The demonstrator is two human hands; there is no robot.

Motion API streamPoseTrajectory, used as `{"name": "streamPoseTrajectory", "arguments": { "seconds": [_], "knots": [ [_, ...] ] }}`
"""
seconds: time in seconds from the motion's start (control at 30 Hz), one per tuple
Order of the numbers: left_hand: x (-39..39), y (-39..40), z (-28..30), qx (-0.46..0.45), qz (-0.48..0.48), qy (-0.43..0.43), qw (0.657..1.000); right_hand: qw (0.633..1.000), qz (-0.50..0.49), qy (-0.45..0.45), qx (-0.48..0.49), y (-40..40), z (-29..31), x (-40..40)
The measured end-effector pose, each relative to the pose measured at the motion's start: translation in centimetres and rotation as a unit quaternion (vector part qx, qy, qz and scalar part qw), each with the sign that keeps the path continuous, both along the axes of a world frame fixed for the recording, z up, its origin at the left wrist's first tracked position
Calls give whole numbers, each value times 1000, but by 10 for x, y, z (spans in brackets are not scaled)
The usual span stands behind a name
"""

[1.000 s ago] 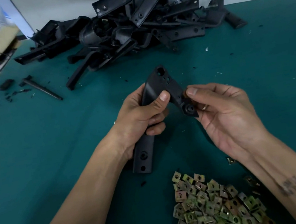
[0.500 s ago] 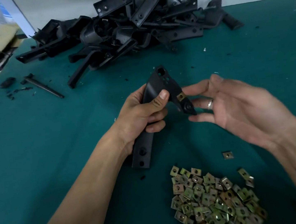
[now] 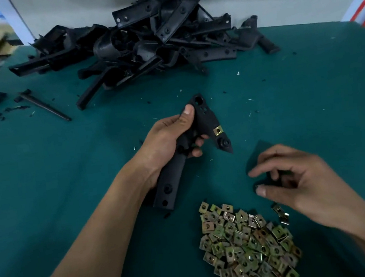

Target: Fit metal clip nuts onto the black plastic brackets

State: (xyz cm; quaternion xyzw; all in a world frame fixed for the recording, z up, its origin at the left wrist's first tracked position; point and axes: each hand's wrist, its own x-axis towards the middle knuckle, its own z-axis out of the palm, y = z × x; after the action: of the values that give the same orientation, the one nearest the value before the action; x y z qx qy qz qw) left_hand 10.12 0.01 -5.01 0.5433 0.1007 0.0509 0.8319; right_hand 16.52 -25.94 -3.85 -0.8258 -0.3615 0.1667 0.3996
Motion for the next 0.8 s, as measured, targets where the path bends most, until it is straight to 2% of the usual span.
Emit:
{"name": "streamPoseTrajectory", "arguments": {
  "seconds": [0.2,0.33,0.43,0.53,0.7,0.8],
  "knots": [
    [1,0,0,15,-12,7,1000,997,-35,-73,1,10,-10,2],
    [1,1,1,18,-40,-34,998,992,-78,28,94,23,-11,13],
    [1,1,0,36,-40,-42,998,971,-89,138,176,40,-6,25],
    [2,0,0,54,-46,-44,996,914,-130,269,273,62,-1,37],
    [3,1,-2,48,-48,-46,997,773,-153,443,428,99,0,44],
    [3,0,-2,45,-48,-44,997,736,-127,493,446,102,-2,47]
  ]
}}
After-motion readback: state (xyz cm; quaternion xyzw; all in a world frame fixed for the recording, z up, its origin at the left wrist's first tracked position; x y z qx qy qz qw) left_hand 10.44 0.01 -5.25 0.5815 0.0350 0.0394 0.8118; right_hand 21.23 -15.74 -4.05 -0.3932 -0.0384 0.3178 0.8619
